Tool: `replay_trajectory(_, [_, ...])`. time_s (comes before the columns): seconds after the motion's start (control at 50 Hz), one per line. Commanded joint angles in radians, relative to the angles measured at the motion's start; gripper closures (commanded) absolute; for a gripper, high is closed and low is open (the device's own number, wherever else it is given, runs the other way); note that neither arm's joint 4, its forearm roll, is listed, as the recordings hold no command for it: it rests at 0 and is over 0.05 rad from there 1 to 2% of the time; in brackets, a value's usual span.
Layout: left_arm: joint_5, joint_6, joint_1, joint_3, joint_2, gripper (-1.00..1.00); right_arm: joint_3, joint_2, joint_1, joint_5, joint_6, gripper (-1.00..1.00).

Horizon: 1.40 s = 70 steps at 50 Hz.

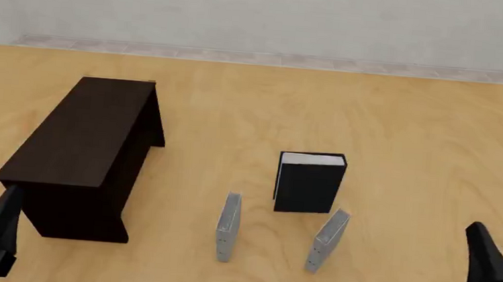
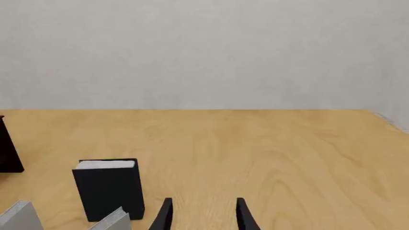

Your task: Pick up the book in the middle and place it on the cabinet shelf.

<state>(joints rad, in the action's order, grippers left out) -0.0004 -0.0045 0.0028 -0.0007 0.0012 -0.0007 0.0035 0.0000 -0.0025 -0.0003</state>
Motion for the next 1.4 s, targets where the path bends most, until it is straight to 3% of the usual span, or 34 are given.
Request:
replay_trajectory(0.02, [-0.002, -0.026, 0.013, -0.001, 0.006, -1.0, -0.002, 0.011, 0.0, -0.006, 0.002, -1.0])
replay_trajectory(0.22, [-0.096, -0.054, 0.0, -0.003, 0.116, -1.0, -0.009, 0.002, 0.0, 0.009, 0.001, -1.0])
replay_trajectory(0.32, [-0.177, -0.05, -0.021, -0.044, 0.241, -1.0, -0.004, 0.008, 0.0, -0.002, 0.0, -1.0])
replay_trajectory(0.48, [-0.293, -0.007, -0.094, -0.09, 0.39, -1.0, -0.002, 0.02, 0.0, -0.016, 0.0, -1.0])
replay_trajectory(0.56, [-0.406, 0.06, -0.116, -0.114, 0.572, -1.0, -0.002, 0.016, 0.0, -0.012, 0.0, -1.0])
replay_trajectory(0.62, [-0.43, 0.064, -0.134, -0.145, 0.629, -1.0, -0.002, 0.018, 0.0, -0.014, 0.0, -1.0])
replay_trajectory(0.8, [-0.444, 0.072, -0.199, -0.23, 0.747, -1.0, -0.001, 0.02, 0.0, -0.017, 0.001, -1.0])
replay_trajectory(0.88, [-0.422, 0.064, -0.28, -0.275, 0.825, -1.0, -0.002, 0.018, 0.0, -0.014, 0.001, -1.0])
replay_trajectory(0.9, [-0.374, 0.003, -0.341, -0.321, 0.854, -1.0, -0.003, 0.018, 0.0, -0.013, 0.001, -1.0])
replay_trajectory(0.94, [-0.366, 0.027, -0.362, -0.33, 0.838, -1.0, -0.003, 0.019, 0.0, -0.015, 0.001, -1.0])
replay_trajectory(1.02, [-0.315, -0.011, -0.417, -0.4, 0.855, -1.0, -0.002, 0.022, 0.0, -0.019, 0.001, -1.0])
replay_trajectory(1.08, [-0.306, 0.011, -0.446, -0.434, 0.874, -1.0, -0.002, 0.022, 0.0, -0.018, 0.001, -1.0])
replay_trajectory(1.16, [-0.303, 0.005, -0.448, -0.466, 0.902, -1.0, -0.003, 0.024, 0.0, -0.02, 0.001, -1.0])
replay_trajectory(1.2, [-0.296, 0.034, -0.462, -0.485, 0.937, -1.0, -0.004, 0.022, 0.0, -0.017, 0.001, -1.0])
replay_trajectory(1.22, [-0.307, 0.053, -0.425, -0.507, 0.999, -1.0, -0.003, 0.025, 0.0, -0.02, 0.001, -1.0])
replay_trajectory(1.24, [-0.312, 0.033, -0.445, -0.507, 0.991, -1.0, -0.003, 0.026, 0.0, -0.022, 0.001, -1.0])
replay_trajectory(1.26, [-0.307, 0.083, -0.46, -0.52, 1.008, -1.0, -0.003, 0.026, 0.0, -0.022, 0.001, -1.0])
replay_trajectory(1.32, [-0.289, 0.045, -0.467, -0.552, 1.03, -1.0, -0.003, 0.026, 0.0, -0.021, 0.001, -1.0])
replay_trajectory(1.4, [-0.272, 0.071, -0.473, -0.601, 1.078, -1.0, -0.002, 0.03, 0.001, -0.026, 0.001, -1.0])
